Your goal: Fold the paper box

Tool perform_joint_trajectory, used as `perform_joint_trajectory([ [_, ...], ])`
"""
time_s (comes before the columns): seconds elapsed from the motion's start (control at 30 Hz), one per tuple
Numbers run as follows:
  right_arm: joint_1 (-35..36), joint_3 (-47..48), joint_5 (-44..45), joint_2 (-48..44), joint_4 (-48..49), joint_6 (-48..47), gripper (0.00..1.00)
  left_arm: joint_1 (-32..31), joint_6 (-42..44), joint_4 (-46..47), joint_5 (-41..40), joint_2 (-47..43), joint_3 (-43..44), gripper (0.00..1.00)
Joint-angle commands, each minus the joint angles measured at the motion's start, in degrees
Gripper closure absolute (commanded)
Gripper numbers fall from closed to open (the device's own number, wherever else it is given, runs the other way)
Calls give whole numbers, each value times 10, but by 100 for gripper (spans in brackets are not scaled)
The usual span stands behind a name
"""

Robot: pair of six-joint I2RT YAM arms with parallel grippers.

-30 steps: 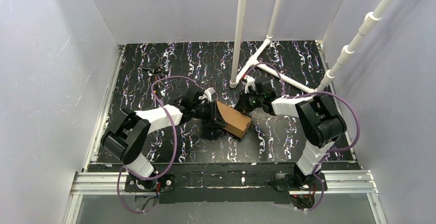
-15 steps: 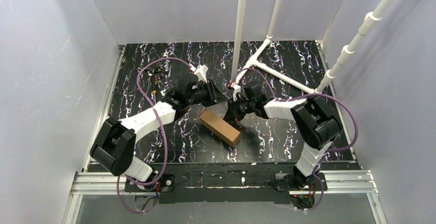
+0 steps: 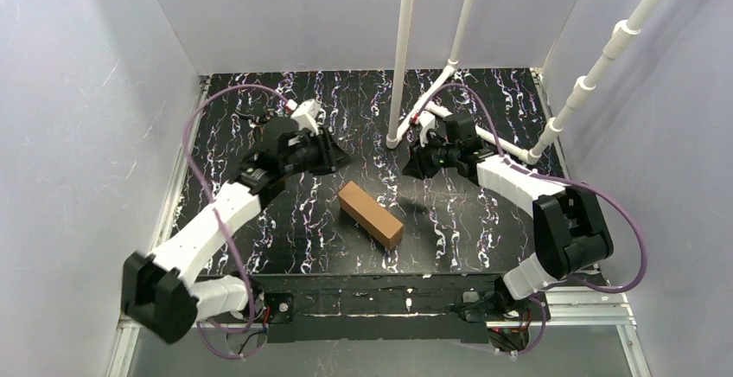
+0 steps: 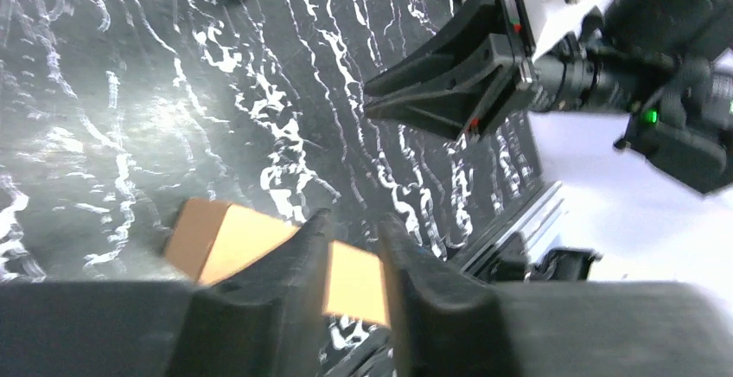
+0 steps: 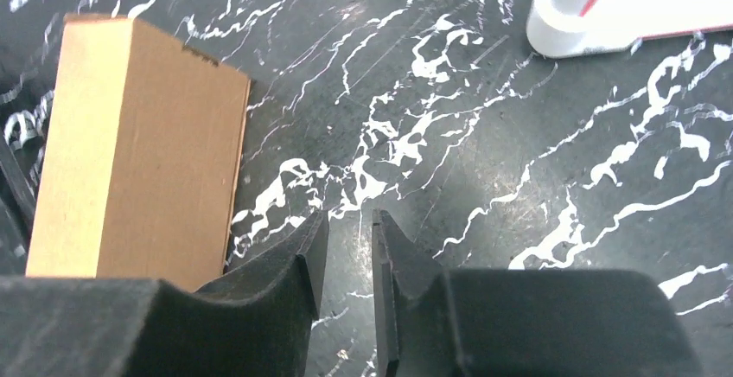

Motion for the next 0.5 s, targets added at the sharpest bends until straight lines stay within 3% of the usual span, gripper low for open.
perform_joint_trajectory([
  [0.0,6,23,-51,-21,-92,-154,68,13,27,-166,21,-84,-22,85],
  [0.13,7,22,-68,-20,-108,-168,77,6,-16,-189,72,-118,-101,97],
  [0.27,45,6,-78,13,-88,-150,82,-24,-54,-141,72,-130,-155,98],
  [0.47,99,-6,-140,76,-39,-65,84,-67,-102,10,68,-41,-160,97],
])
